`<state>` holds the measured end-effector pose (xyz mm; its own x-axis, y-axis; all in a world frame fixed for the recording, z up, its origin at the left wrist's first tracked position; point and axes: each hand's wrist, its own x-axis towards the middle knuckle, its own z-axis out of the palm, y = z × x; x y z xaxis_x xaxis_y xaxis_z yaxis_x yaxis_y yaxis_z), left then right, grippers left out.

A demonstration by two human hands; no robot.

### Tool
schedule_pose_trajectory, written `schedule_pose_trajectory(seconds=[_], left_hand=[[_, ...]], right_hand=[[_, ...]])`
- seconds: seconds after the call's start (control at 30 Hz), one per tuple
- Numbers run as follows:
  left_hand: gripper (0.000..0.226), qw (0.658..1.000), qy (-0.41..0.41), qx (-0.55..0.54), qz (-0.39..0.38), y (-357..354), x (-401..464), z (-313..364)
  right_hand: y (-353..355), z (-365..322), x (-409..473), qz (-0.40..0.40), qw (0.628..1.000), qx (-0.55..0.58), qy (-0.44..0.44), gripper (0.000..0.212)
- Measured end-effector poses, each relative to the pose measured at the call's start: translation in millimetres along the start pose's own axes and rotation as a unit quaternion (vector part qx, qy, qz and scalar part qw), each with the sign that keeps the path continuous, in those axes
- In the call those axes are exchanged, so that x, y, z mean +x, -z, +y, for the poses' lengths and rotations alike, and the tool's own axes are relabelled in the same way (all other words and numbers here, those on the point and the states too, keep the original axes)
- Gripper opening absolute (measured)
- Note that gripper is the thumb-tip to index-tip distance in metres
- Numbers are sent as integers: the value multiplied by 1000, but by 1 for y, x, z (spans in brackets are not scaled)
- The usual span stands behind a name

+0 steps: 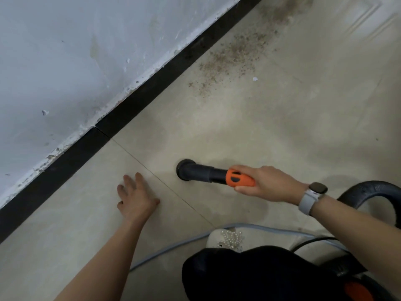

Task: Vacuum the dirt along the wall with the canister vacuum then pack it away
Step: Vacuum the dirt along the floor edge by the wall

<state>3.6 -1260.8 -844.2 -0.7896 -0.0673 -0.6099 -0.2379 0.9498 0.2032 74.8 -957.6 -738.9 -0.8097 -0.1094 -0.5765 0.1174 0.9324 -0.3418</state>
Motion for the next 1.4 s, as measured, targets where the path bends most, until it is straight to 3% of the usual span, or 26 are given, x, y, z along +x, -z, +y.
schedule_pose_trajectory(seconds=[0.2, 0.27, 0.37, 0.53, 0.63, 0.8, 1.07, 1.3, 1.4], left_hand=[[86, 1000, -7, -1, 17, -3, -3, 15], [85, 1000, -12, -2, 14, -7, -4, 18], [80, 999, -24, 0, 22, -13, -8, 16], [71, 999, -42, -1, 20, -9, -10, -7], [70, 999, -37, 4, 32, -6, -9, -14], [73, 998, -59, 15, 3, -7, -15, 1], [74, 991, -129, 40, -22, -23, -23, 62], [69, 986, -145, 81, -35, -37, -26, 81], [69, 983, -157, 93, -36, -38, -25, 88]], right_hand=[[34, 53, 14, 159, 978, -9, -132, 52], [43, 61, 16, 174, 973, 9, -154, 48], [33, 55, 13, 144, 983, -11, -111, 53], [-11, 8, 0, 0, 999, -23, 33, 61], [-26, -7, 0, -52, 996, -19, 71, 58], [-4, 22, -13, -51, 998, -26, 41, 57], [41, 103, -43, 100, 987, 1, -124, 49], [8, 85, -55, -8, 999, 18, -35, 50], [5, 90, -55, -5, 999, 29, -27, 48]])
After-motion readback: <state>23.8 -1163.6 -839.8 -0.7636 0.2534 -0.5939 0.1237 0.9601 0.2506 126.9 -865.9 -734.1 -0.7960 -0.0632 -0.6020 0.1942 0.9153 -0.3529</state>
